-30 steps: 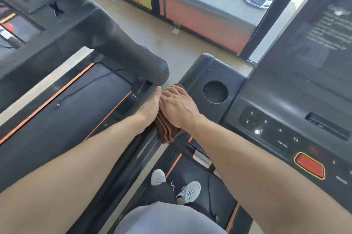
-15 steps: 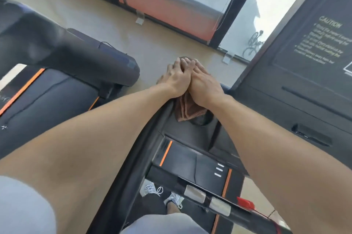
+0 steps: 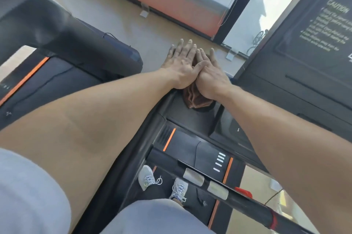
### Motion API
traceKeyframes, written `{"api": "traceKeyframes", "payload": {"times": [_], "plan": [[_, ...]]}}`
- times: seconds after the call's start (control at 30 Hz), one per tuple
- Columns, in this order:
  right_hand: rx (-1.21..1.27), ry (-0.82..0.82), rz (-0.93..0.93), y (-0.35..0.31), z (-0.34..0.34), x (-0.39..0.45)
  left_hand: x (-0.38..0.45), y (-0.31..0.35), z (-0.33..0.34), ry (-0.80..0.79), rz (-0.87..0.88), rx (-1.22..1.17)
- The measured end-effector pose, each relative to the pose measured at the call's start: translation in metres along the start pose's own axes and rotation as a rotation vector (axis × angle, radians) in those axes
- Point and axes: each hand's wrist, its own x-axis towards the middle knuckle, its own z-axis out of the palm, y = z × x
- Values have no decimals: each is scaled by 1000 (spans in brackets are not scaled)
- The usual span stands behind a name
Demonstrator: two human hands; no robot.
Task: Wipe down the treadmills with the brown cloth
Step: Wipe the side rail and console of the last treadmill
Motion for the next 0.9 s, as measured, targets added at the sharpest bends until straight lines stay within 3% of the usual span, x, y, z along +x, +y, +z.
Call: {"api": "traceKeyframes", "payload": {"times": [0.3,0.6,0.7,0.8,0.9], "plan": [[118,-124,-54,-20,-27,-86,-72,17,19,-33,22,59],[186,-70,-80,-34,-19,-149,-137,27,48,-3,62,9],[118,-139,-4,-38,-35,-145,-146,25,47,73,87,-44],[-26,-228,-1,-50,-40,-140,-157,16,45,267,147,-79],[-73,-204,49,-67,-18,-141,-166,-8,61,414,147,-73]]}}
